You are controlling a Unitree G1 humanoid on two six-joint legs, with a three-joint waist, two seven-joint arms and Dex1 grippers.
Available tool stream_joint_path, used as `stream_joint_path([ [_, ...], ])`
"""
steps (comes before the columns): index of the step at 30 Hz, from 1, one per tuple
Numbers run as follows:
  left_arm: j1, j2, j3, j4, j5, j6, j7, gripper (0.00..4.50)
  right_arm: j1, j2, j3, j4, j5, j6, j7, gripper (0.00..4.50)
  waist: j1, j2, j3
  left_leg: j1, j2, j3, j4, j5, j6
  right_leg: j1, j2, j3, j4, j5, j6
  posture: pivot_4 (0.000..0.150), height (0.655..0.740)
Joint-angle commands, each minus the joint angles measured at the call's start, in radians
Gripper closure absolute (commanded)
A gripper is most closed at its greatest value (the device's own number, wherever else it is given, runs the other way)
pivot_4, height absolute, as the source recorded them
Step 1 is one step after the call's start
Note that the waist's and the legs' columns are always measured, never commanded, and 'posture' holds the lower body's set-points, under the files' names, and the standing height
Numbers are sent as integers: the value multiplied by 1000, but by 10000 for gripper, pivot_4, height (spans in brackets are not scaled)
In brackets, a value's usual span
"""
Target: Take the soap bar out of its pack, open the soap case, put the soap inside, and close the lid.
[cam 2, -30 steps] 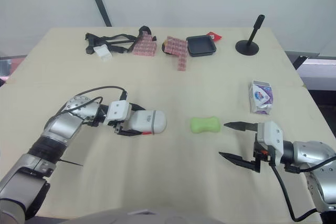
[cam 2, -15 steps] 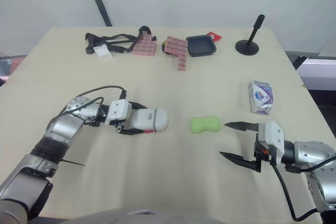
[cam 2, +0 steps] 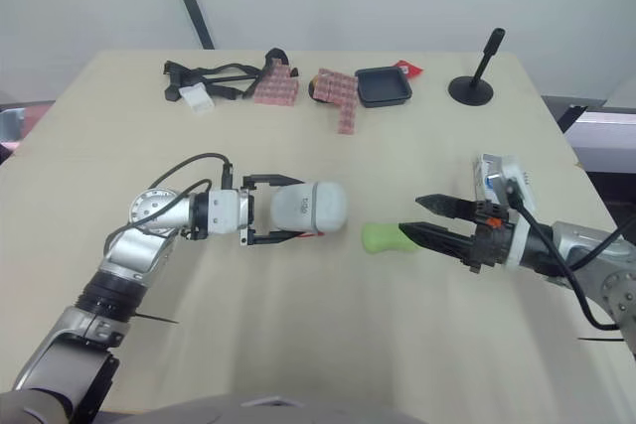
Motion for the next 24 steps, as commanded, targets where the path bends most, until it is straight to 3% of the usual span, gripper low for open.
stream_joint_path([
  [1,16,-22,-13,-44,53,-56,72,10178,-64,-33,26,-7,281,112,-250,0,5,0,0,0,0,0,0,0,0,0,0,0,-1,0,0,1500,7400],
  [8,19,-43,-48,-59,119,-83,144,10178,-171,-21,151,-10,546,98,-531,0,16,0,0,-2,0,0,0,3,-7,0,0,0,-2,3,5,1500,7400],
  [24,-7,-46,-95,-59,108,-62,155,10178,-326,49,324,15,549,117,-635,0,16,-1,0,-4,-2,-1,-1,2,-12,0,2,-1,-4,4,7,1500,7400],
])
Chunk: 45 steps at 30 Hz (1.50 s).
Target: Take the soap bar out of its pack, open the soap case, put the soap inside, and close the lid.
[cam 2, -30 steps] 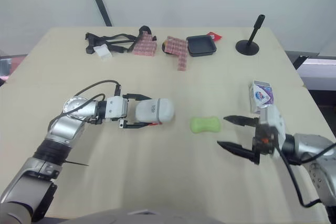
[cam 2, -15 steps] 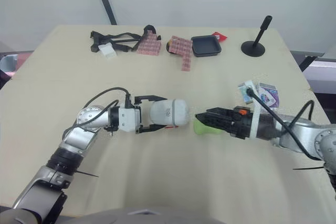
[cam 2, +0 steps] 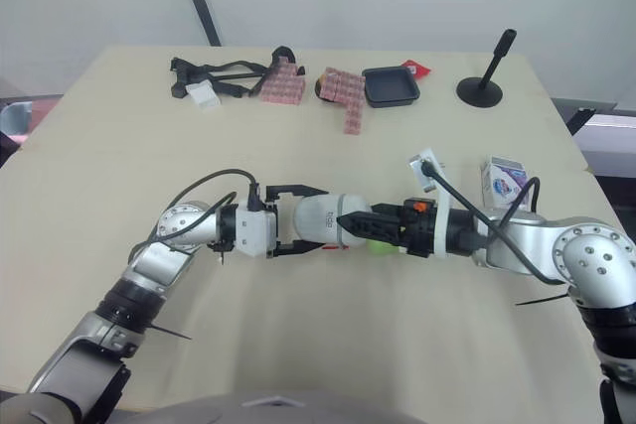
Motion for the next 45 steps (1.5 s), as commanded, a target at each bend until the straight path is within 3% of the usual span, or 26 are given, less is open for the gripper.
stream_joint_path([
  [1,-13,8,5,-29,-13,7,11,10178,-16,5,7,-3,30,-1,-15,0,0,0,0,0,0,0,0,0,0,0,0,0,0,0,0,1500,7400],
  [15,-9,15,4,-36,-16,10,18,10178,-31,-3,16,21,48,28,-15,0,0,0,0,-1,0,0,0,-1,-1,0,1,0,-1,0,0,1500,7400],
  [16,-10,15,4,-36,-15,10,19,10251,-32,-2,16,23,49,29,-15,4174,0,0,0,-1,0,0,0,-1,-1,0,1,0,-1,0,0,1500,7400],
  [18,-10,14,3,-36,-15,9,20,10251,-32,-1,14,28,48,30,-14,7595,0,0,0,-1,0,0,0,-1,-1,0,1,0,-1,0,0,1500,7400],
  [22,-9,15,2,-34,-16,9,21,10251,-19,-4,9,30,40,35,-7,21220,0,0,0,-1,-1,0,0,-1,-2,0,1,0,-1,0,1,1500,7400],
  [24,-10,16,1,-31,-16,7,23,10251,-17,-2,10,31,43,34,-8,24605,0,0,0,-1,-1,-1,0,-1,-2,0,1,0,-1,0,1,1500,7400],
  [45,-6,11,-1,-11,-19,-27,39,10251,15,41,-32,41,64,13,65,24608,1,0,0,-1,0,-1,0,-1,-2,0,1,0,-2,0,1,1500,7400],
])
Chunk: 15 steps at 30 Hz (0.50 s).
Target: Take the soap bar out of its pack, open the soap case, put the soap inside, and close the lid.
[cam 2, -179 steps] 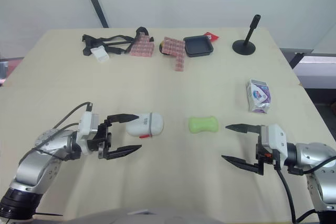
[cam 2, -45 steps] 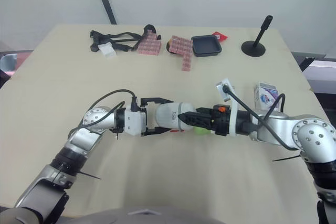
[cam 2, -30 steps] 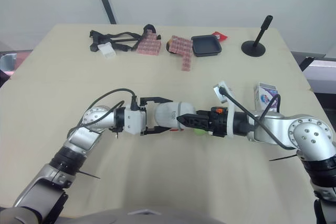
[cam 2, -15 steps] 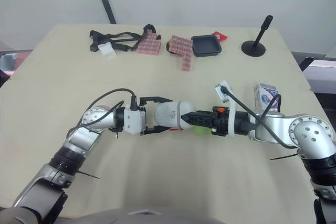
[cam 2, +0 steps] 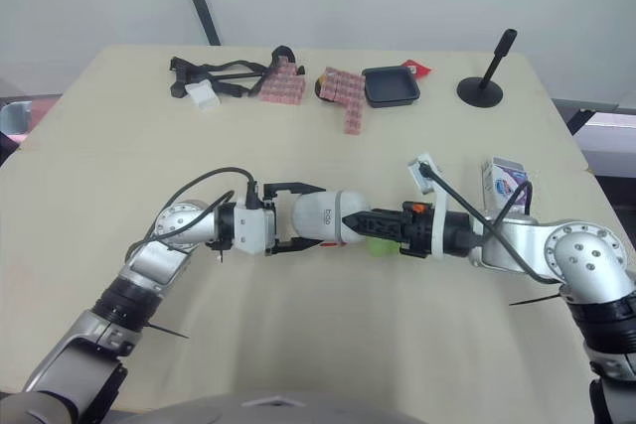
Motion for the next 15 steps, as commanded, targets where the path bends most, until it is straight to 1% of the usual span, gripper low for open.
stream_joint_path([
  [1,-4,-7,5,-14,-18,-18,14,10251,3,5,-43,-27,50,-10,49,24608,0,0,0,0,0,0,0,0,0,0,0,0,0,0,0,1500,7400],
  [15,-8,-2,7,-12,-36,2,11,10251,62,-39,-97,-27,64,3,104,24608,2,0,0,0,0,0,0,0,0,0,0,0,0,0,0,1500,7400],
])
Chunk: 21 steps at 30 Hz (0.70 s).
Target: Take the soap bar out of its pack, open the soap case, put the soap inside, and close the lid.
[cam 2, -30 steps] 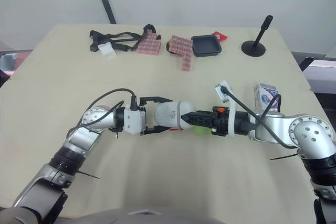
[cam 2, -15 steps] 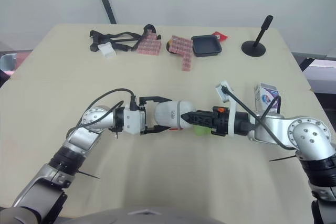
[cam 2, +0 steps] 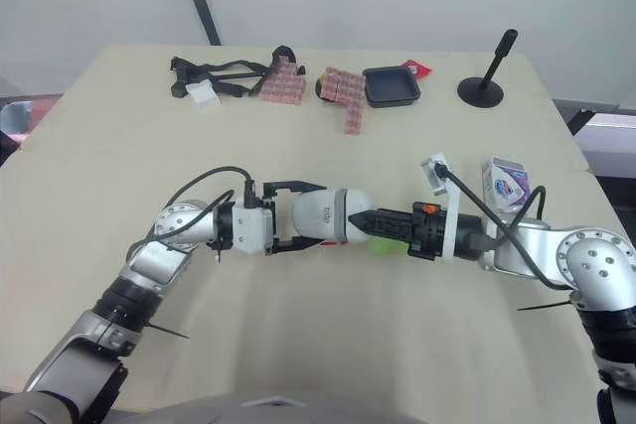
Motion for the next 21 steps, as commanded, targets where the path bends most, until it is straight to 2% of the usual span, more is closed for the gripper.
stream_joint_path([
  [1,-8,-1,8,-16,-14,7,8,10251,13,-28,-45,-23,41,1,21,24608,1,0,0,0,0,0,0,0,0,0,0,0,0,0,0,1500,7400],
  [5,-15,8,13,-2,-12,17,2,10251,48,-86,-82,-2,57,15,21,24608,5,0,0,0,0,0,0,0,0,0,0,0,0,0,0,1500,7400],
  [12,-49,18,24,46,-13,20,-4,10251,130,-217,-193,84,-35,68,73,24608,15,0,0,0,0,0,0,0,0,0,0,0,-1,0,0,1500,7400],
  [15,-47,20,20,46,-14,21,-9,10251,154,-253,-230,116,-93,88,83,24608,16,0,0,0,0,0,0,0,0,0,0,0,-1,0,0,1500,7400],
  [21,-28,16,11,29,-13,33,-8,10251,233,-279,-287,153,-253,100,-4,24608,22,0,0,-1,0,0,0,0,0,0,0,0,-2,0,0,1500,7400],
])
